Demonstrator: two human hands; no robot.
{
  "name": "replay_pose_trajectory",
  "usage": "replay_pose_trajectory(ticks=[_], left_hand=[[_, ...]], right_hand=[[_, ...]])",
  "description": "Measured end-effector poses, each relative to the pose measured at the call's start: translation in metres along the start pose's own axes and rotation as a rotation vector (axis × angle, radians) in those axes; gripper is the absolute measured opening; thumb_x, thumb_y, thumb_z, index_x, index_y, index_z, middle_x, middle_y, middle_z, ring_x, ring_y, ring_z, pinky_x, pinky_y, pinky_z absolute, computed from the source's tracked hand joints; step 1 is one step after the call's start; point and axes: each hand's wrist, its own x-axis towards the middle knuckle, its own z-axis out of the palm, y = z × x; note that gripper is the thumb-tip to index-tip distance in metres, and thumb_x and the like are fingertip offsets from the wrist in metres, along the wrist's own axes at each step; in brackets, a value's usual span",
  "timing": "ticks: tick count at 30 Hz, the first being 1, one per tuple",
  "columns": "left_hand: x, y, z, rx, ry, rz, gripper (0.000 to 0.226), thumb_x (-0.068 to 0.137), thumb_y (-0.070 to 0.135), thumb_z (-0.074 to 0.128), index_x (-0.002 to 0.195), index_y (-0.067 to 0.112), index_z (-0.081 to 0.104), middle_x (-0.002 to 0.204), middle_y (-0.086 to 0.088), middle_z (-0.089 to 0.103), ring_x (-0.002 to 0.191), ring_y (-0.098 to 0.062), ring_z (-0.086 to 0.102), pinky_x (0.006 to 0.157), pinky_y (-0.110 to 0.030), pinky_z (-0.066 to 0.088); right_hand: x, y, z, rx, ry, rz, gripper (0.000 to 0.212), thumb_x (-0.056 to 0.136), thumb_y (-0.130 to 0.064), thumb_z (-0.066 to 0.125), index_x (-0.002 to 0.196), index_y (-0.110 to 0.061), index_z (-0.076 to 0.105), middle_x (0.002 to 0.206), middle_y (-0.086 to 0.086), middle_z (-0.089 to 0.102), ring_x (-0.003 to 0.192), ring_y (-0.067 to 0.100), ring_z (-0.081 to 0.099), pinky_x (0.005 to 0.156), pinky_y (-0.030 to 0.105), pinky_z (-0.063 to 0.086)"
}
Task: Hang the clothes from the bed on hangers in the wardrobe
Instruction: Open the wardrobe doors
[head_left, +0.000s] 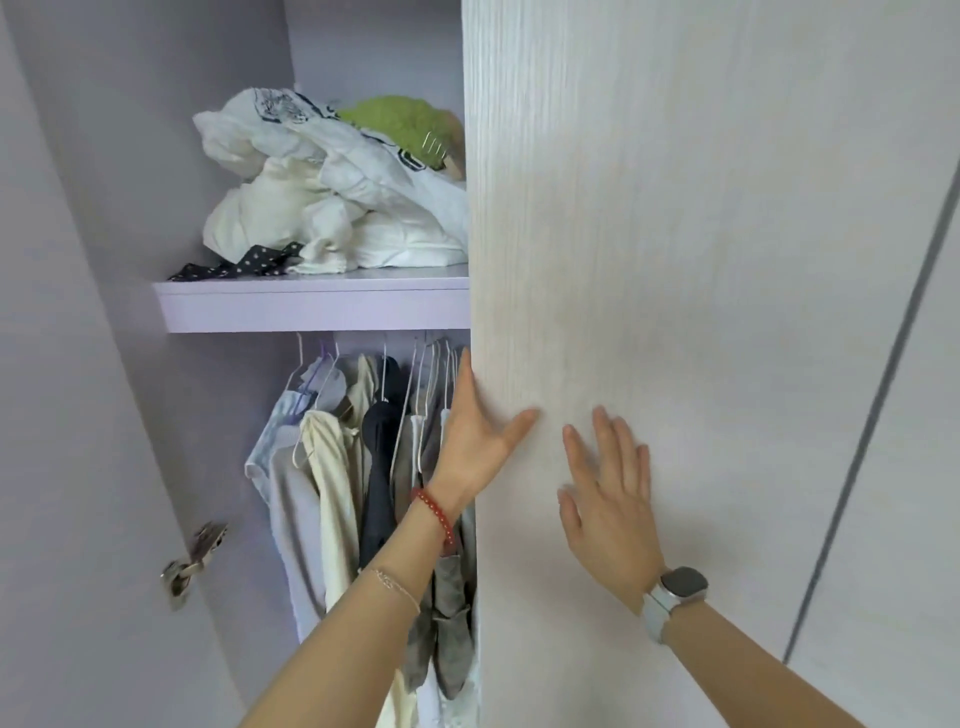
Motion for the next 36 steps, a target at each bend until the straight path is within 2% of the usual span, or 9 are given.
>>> replay_pose_trajectory(ticks=[6, 8, 11, 16, 22, 26, 29, 30, 36], left_hand=[[-0.011, 0.007, -0.004, -0.024, -0.004, 0.075, 0.055, 0.083, 0.007, 0.066, 0.117, 0.039, 0.038, 0.112, 0.023, 0.051, 0.104, 0.003, 0.052, 0.093, -0.024, 0.047], [-0.024, 0.012, -0.012, -0.048, -0.057, 0.091, 0.049, 0.085, 0.007, 0.063, 0.120, 0.033, 0.041, 0.114, 0.015, 0.056, 0.103, -0.003, 0.056, 0.091, -0.031, 0.050], [-0.059, 0.022, -0.026, -0.079, -0.160, 0.110, 0.053, 0.086, 0.016, 0.060, 0.134, 0.026, 0.038, 0.121, 0.003, 0.056, 0.104, -0.010, 0.059, 0.091, -0.035, 0.051], [-0.120, 0.055, -0.041, -0.208, -0.477, 0.210, 0.063, 0.089, 0.005, 0.054, 0.137, 0.032, 0.025, 0.121, -0.003, 0.054, 0.098, 0.001, 0.057, 0.087, -0.017, 0.047], [-0.160, 0.088, -0.009, -0.241, -0.798, 0.397, 0.060, 0.086, 0.018, 0.048, 0.134, 0.040, 0.021, 0.126, 0.009, 0.041, 0.117, -0.001, 0.046, 0.095, -0.020, 0.044], [-0.172, 0.117, 0.035, -0.172, -0.865, 0.546, 0.057, 0.088, 0.022, 0.049, 0.138, 0.035, 0.025, 0.143, 0.006, 0.030, 0.132, -0.004, 0.030, 0.111, -0.031, 0.030], [-0.175, 0.138, 0.078, -0.054, -0.933, 0.659, 0.058, 0.094, 0.023, 0.049, 0.137, 0.045, 0.018, 0.155, 0.007, 0.007, 0.142, -0.012, 0.008, 0.113, -0.028, 0.013], [-0.176, 0.143, 0.094, -0.001, -0.962, 0.700, 0.059, 0.095, 0.023, 0.048, 0.139, 0.046, 0.015, 0.156, 0.007, 0.000, 0.143, -0.014, 0.003, 0.113, -0.028, 0.010], [-0.188, 0.167, 0.183, 0.263, -0.930, 0.902, 0.067, 0.093, 0.023, 0.046, 0.146, 0.038, 0.007, 0.155, 0.002, -0.015, 0.143, -0.029, -0.005, 0.114, -0.042, 0.014]], right_hand=[[-0.004, -0.007, 0.002, 0.018, -0.033, 0.065, 0.063, 0.086, -0.039, 0.036, 0.143, -0.017, 0.022, 0.152, 0.014, 0.008, 0.139, 0.035, 0.006, 0.103, 0.058, 0.020], [-0.014, -0.015, -0.005, 0.088, -0.021, 0.097, 0.062, 0.089, -0.043, 0.035, 0.144, -0.018, 0.020, 0.154, 0.012, 0.006, 0.140, 0.032, 0.002, 0.106, 0.054, 0.019], [-0.042, -0.039, -0.022, 0.240, 0.023, 0.159, 0.062, 0.093, -0.054, 0.024, 0.144, -0.019, 0.021, 0.152, 0.008, 0.003, 0.140, 0.027, 0.000, 0.111, 0.041, 0.013], [-0.102, -0.083, -0.068, 0.466, 0.089, 0.367, 0.063, 0.089, -0.054, 0.032, 0.141, -0.026, 0.011, 0.152, -0.002, 0.004, 0.141, 0.009, 0.004, 0.111, 0.012, 0.004], [-0.170, -0.087, -0.129, 0.449, 0.145, 0.475, 0.068, 0.090, -0.048, 0.040, 0.146, -0.016, 0.019, 0.149, -0.002, 0.025, 0.137, 0.007, 0.024, 0.110, 0.031, 0.030], [-0.200, -0.070, -0.166, 0.243, 0.312, 0.625, 0.052, 0.086, -0.035, 0.043, 0.131, -0.008, 0.044, 0.111, -0.012, 0.055, 0.100, -0.005, 0.051, 0.084, 0.015, 0.039], [-0.221, -0.053, -0.189, 0.111, 0.452, 0.834, 0.008, 0.089, -0.028, 0.049, 0.094, -0.023, 0.053, 0.062, -0.017, 0.042, 0.058, 0.000, 0.047, 0.059, 0.021, 0.032], [-0.224, -0.047, -0.197, 0.065, 0.495, 0.895, 0.013, 0.090, -0.022, 0.052, 0.082, -0.029, 0.044, 0.057, -0.014, 0.037, 0.052, 0.004, 0.043, 0.057, 0.025, 0.031], [-0.241, 0.013, -0.242, -0.038, 0.519, 1.116, 0.009, 0.093, -0.018, 0.049, 0.086, -0.011, 0.047, 0.060, -0.010, 0.044, 0.065, 0.027, 0.047, 0.059, 0.031, 0.032]])
